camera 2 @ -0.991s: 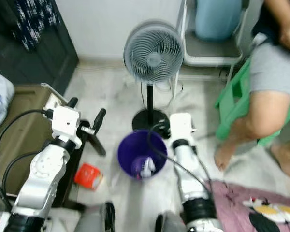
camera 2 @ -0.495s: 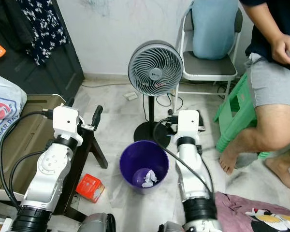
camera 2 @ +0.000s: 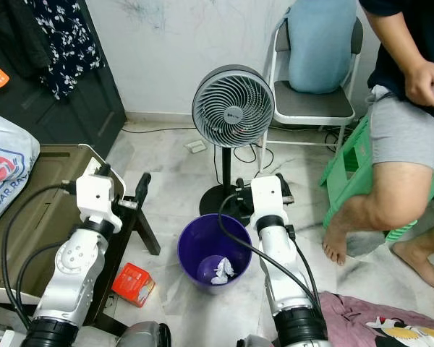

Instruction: Clean up the room

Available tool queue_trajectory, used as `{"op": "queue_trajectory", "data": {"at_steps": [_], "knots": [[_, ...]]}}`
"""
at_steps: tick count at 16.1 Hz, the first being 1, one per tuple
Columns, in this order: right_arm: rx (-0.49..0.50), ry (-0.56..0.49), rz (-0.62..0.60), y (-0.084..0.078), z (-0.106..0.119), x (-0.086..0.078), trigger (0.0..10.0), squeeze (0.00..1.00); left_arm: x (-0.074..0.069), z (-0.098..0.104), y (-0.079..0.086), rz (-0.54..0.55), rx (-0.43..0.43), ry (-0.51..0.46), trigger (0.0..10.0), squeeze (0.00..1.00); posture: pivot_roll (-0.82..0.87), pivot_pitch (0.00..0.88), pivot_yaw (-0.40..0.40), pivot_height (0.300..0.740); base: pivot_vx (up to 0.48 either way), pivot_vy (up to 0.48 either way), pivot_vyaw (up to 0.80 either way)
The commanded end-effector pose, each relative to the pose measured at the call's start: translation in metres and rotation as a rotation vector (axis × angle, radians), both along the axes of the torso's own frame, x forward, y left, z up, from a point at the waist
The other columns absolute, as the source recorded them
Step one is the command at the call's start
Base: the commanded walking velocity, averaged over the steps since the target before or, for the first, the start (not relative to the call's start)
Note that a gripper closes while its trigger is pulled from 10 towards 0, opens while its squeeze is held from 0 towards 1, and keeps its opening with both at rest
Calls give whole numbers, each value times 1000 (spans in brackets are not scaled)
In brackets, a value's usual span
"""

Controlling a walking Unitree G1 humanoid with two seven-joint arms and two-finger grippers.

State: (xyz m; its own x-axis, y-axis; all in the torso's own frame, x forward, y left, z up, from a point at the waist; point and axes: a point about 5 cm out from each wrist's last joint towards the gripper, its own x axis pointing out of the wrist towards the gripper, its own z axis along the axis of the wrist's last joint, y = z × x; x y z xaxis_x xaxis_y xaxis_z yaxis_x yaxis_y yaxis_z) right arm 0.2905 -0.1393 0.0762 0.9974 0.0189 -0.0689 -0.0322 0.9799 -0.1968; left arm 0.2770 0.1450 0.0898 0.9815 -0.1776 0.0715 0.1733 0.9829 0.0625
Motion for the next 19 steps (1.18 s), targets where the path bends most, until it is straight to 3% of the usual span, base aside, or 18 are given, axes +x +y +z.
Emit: {"op": "queue_trajectory", "data": {"at_steps": [1,3,7,8,10,12,16,19], "knots": [[24,-11,-2,-4,6,0,10000,0,3,1,3,23,-22,-6,10000,0,-17,0,47,740,0,0,0],[104,32,10,-3,-4,-5,10000,0,6,2,-5,-3,-42,-9,10000,0,-12,0,47,740,0,0,0],[68,-29,-8,-3,4,-7,10000,0,1,0,-7,-8,-17,-18,10000,0,-3,0,37,740,0,0,703],[120,-56,-27,-10,10,-13,10000,0,-2,7,-2,6,-21,-41,10000,0,2,0,28,740,0,0,0],[126,-74,-48,-22,14,-26,10000,0,-14,6,9,44,-22,-39,10000,0,-3,0,26,740,0,0,0],[112,-78,-43,-27,16,-36,10000,0,-21,3,9,48,-6,-30,10000,0,-5,0,23,740,0,0,0],[68,-91,-53,-31,24,-45,10000,0,-18,12,6,39,13,-58,10000,0,-30,0,27,740,0,0,0],[82,-72,-76,-37,24,-58,10000,0,-25,10,7,49,4,-41,10000,0,-40,8,42,740,0,0,0]]}}
